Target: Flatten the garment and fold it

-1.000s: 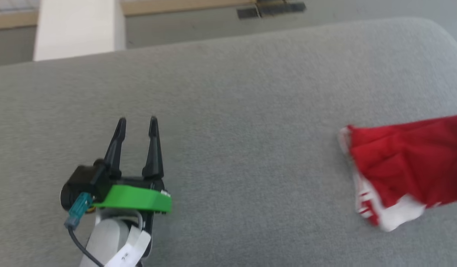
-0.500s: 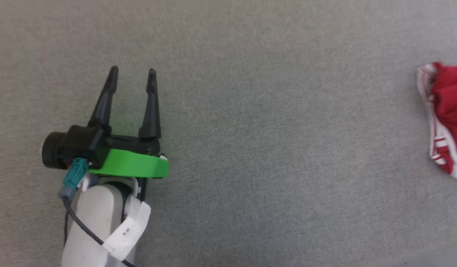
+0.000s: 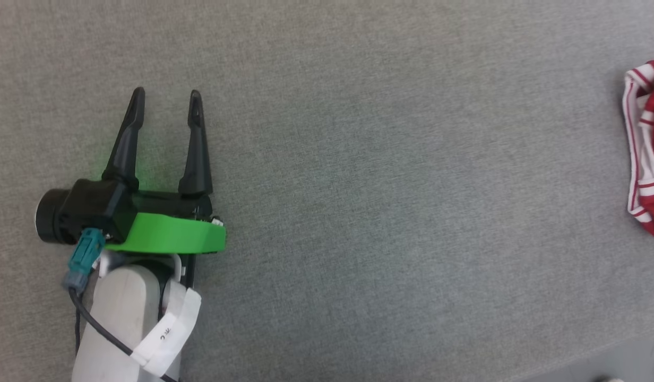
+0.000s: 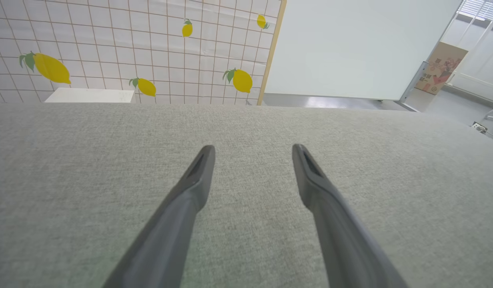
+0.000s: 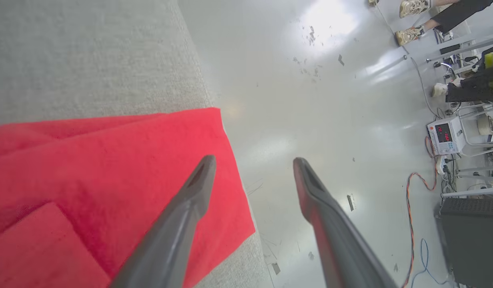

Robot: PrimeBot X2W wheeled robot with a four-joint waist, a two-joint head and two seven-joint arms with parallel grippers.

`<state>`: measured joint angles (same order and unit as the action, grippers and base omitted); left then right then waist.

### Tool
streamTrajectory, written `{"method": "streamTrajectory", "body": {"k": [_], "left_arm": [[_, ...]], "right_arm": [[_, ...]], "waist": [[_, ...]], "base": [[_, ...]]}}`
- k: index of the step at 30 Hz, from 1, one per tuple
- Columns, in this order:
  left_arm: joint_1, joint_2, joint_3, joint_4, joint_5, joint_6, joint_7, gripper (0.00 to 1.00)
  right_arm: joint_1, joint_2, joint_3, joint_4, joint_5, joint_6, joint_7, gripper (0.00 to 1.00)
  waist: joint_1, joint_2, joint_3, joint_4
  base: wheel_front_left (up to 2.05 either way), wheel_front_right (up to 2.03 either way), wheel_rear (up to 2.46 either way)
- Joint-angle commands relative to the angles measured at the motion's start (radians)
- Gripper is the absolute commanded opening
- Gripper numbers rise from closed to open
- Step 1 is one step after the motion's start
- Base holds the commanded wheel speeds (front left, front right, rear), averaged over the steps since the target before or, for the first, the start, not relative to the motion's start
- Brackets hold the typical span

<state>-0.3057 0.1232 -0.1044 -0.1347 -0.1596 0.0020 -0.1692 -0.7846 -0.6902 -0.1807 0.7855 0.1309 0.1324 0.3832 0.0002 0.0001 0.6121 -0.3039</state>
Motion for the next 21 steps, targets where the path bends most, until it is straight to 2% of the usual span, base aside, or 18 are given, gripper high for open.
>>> {"method": "streamTrajectory", "body": {"k": [1, 6, 11, 16, 21], "left_arm": [[0.018, -0.004, 0.008, 0.014, -0.015, 0.006, -0.015, 1.00], [0.050, -0.023, 0.032, 0.057, -0.077, 0.002, -0.056, 1.00], [0.093, -0.047, 0.056, 0.096, -0.148, 0.007, -0.080, 1.00], [0.129, -0.058, 0.080, 0.114, -0.184, 0.018, -0.089, 1.00], [0.171, -0.064, 0.112, 0.127, -0.208, 0.042, -0.092, 1.00]], "right_arm": [[-0.028, 0.009, 0.004, -0.011, 0.014, -0.002, -0.046, 1.00], [-0.045, 0.041, 0.056, -0.118, 0.125, -0.002, -0.180, 1.00], [-0.006, 0.094, 0.131, -0.296, 0.252, -0.002, -0.281, 1.00], [0.071, 0.194, 0.149, -0.476, 0.314, -0.002, -0.357, 1.00], [0.194, 0.331, 0.104, -0.606, 0.285, -0.002, -0.446, 1.00]], "waist": [[-0.0002, -0.0001, -0.060, 0.013], [-0.0002, -0.0001, -0.172, 0.028], [-0.0002, -0.0001, -0.300, 0.065], [-0.0002, -0.0001, -0.403, 0.111], [-0.0002, -0.0001, -0.479, 0.156]], "base": [[0.00, 0.00, 0.00], [0.00, 0.00, 0.00], [0.00, 0.00, 0.00], [0.00, 0.00, 0.00], [0.00, 0.00, 0.00]]}}
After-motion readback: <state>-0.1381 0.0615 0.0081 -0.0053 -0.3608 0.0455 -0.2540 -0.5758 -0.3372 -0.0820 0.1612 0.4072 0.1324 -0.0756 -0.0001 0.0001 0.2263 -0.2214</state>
